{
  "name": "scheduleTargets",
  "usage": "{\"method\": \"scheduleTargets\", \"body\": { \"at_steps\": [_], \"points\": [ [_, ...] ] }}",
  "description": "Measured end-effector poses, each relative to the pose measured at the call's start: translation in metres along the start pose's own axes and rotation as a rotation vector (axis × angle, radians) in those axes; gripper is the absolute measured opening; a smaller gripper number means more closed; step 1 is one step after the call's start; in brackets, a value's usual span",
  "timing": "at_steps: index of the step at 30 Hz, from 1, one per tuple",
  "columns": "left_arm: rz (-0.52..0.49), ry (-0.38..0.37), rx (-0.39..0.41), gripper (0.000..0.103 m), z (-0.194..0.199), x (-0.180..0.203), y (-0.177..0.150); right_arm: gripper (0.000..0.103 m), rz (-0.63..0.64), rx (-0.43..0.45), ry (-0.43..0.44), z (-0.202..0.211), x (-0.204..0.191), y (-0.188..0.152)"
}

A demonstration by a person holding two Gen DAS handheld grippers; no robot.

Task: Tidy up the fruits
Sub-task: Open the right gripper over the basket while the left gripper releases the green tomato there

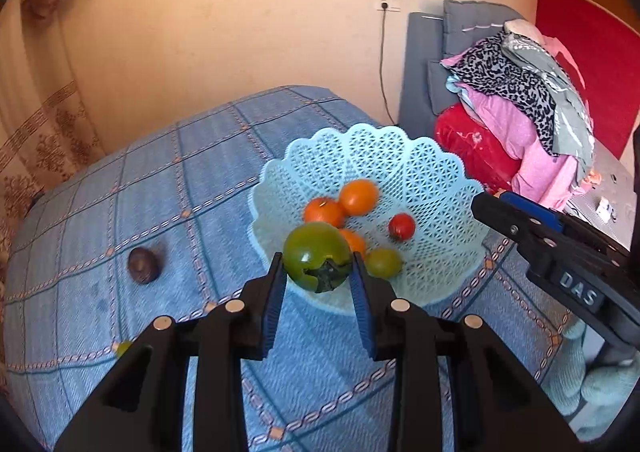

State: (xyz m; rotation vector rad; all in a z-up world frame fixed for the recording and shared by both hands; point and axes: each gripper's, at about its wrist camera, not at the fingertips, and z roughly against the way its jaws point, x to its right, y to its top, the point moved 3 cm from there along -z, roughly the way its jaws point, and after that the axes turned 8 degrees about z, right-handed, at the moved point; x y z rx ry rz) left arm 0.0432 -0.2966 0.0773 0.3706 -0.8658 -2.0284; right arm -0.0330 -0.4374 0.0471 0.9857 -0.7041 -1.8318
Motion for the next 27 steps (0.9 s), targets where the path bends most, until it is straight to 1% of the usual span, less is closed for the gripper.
{"method": "scheduleTargets", "body": {
  "at_steps": [8, 13, 15, 16, 18, 27],
  "points": [
    [-0.029, -0.057, -0.039, 0.033, -0.028, 0.025, 0.012, 0.044, -0.036, 0.018, -0.012, 0.007, 0.014, 0.006],
    [-0.042, -0.055, -0.059, 0.034, -0.041, 0.037, 0.015, 0.044, -0.052, 0.03, -0.016, 0.011, 0.019, 0.008],
    [-0.037, -0.04, -0.059, 0.058, -0.044, 0.037, 0.016, 0.044, -0.057, 0.032, -0.019, 0.012, 0.021, 0.008],
    [-0.031, -0.031, -0.049, 0.076, -0.043, 0.035, 0.016, 0.044, -0.06, 0.033, -0.019, 0.013, 0.022, 0.008],
    [-0.022, -0.022, -0.025, 0.077, -0.039, 0.031, 0.017, 0.044, -0.067, 0.036, -0.02, 0.014, 0.023, 0.009],
    [0.038, 0.014, -0.008, 0.077, -0.027, 0.005, 0.024, 0.044, -0.056, 0.041, -0.008, 0.016, 0.015, 0.01]
  ]
}}
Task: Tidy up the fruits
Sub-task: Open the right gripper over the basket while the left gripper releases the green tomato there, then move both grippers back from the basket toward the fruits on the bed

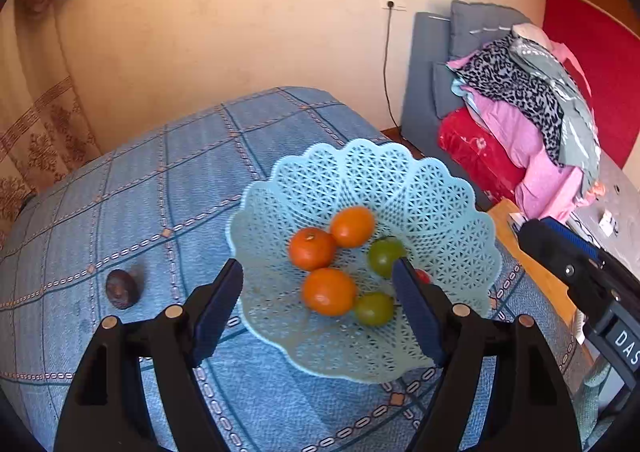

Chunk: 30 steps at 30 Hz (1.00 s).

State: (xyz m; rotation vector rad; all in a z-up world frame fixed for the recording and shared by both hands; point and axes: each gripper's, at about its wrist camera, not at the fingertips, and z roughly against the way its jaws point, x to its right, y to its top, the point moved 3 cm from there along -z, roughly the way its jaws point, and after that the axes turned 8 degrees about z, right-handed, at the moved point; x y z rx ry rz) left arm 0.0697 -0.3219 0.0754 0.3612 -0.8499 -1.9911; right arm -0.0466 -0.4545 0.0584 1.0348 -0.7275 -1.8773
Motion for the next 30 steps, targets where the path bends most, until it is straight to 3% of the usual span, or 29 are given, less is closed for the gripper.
{"method": "scheduleTargets", "body": {
  "at_steps": [4, 7, 11, 27, 30],
  "points": [
    [0.012, 0.009, 0.008, 0.078, 0.008, -0.006, 0.002, 0.045, 0.008, 0.002, 0.009, 0.002, -0.005, 0.0],
    [0.016, 0.014, 0.022, 0.08, 0.017, -0.01, 0.002, 0.054, 0.014, 0.012, 0.011, 0.005, -0.008, -0.001],
    [0.023, 0.024, 0.039, 0.088, 0.029, -0.017, 0.002, 0.054, 0.027, 0.021, 0.024, 0.009, -0.013, 0.0],
    [0.052, 0.124, 0.122, 0.088, 0.088, -0.07, -0.004, 0.054, 0.098, 0.018, 0.089, 0.019, -0.05, -0.007],
    [0.06, 0.149, 0.131, 0.088, 0.099, -0.084, -0.009, 0.063, 0.116, 0.018, 0.101, 0.021, -0.058, -0.01]
  ]
}}
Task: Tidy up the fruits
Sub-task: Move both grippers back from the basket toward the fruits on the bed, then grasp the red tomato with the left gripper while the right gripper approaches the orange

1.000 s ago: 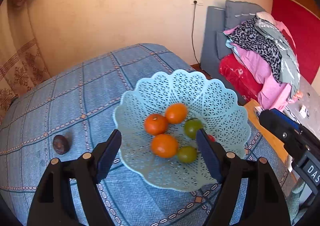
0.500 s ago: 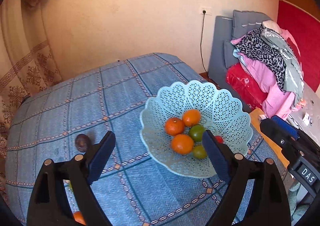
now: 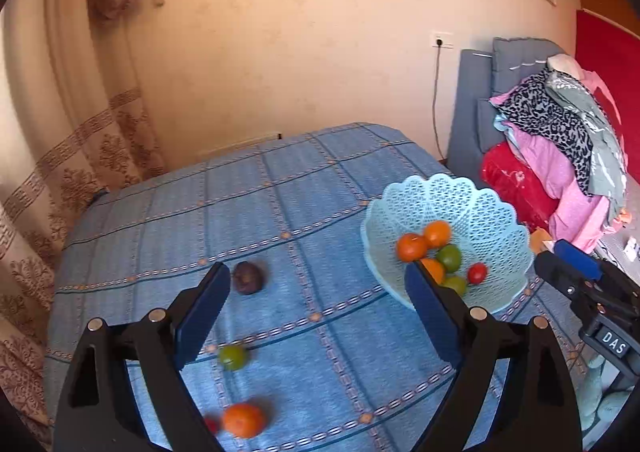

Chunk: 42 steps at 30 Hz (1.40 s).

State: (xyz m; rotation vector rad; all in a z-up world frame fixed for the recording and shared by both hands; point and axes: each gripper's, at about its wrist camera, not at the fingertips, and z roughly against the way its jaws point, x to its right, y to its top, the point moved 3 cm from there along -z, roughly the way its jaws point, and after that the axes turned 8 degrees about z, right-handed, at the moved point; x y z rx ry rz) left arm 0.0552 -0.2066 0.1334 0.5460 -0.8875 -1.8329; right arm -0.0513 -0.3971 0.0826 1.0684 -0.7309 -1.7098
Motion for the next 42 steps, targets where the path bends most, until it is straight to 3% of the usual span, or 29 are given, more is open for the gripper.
{"method": "scheduleTargets", "body": {
  "at_steps": [8, 18, 32, 42],
  "points": [
    [0.046, 0.065, -0.01, 0.088, 0.013, -0.045, -0.016, 0.064, 0.048, -0.026, 0.041, -0.006, -0.026, -0.008],
    [0.142, 0.136, -0.085, 0.088, 0.007, -0.098, -0.054, 0.064, 0.099, -0.074, 0.089, -0.017, -0.055, -0.024],
    [0.248, 0.192, -0.2, 0.088, -0.007, -0.151, -0.118, 0.064, 0.18, -0.167, 0.156, -0.033, -0.096, -0.056],
    [0.254, 0.186, -0.261, 0.085, -0.02, -0.164, -0.151, 0.064, 0.2, -0.235, 0.175, -0.047, -0.11, -0.078]
  ]
}}
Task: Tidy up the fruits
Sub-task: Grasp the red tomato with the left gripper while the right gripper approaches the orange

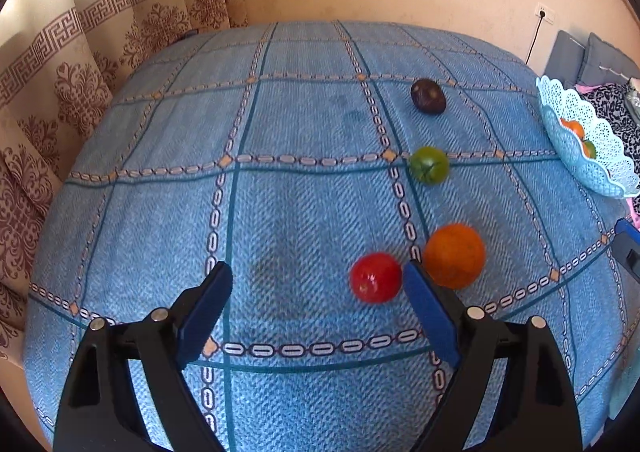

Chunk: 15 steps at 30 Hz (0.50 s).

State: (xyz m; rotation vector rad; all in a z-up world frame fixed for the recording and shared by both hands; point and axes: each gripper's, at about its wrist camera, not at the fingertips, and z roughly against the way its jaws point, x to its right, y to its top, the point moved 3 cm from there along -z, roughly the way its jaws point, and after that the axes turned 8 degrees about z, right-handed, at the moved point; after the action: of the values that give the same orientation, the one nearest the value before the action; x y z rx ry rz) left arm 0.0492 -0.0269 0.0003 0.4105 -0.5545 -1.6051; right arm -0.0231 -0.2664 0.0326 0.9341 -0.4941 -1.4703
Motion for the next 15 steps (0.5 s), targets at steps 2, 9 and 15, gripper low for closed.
{"method": "scheduleTargets", "body": {
  "at_steps": [2, 9, 15],
  "points": [
    [-0.001, -0.017, -0.005, 0.085, -0.002, 0.0, -0.001, 0.064, -0.006, -0.017, -0.002, -0.004, 0.0, -0.003],
    [-0.023, -0.049, -0.016, 0.079, -0.008, 0.008, -0.002, 0.064, -0.035, -0.029, -0.003, -0.008, 0.002, -0.003],
    [-0.063, -0.084, -0.014, 0.056, -0.01, 0.022, -0.005, 0.064, -0.04, -0.042, -0.003, -0.012, -0.001, -0.002]
  ]
}}
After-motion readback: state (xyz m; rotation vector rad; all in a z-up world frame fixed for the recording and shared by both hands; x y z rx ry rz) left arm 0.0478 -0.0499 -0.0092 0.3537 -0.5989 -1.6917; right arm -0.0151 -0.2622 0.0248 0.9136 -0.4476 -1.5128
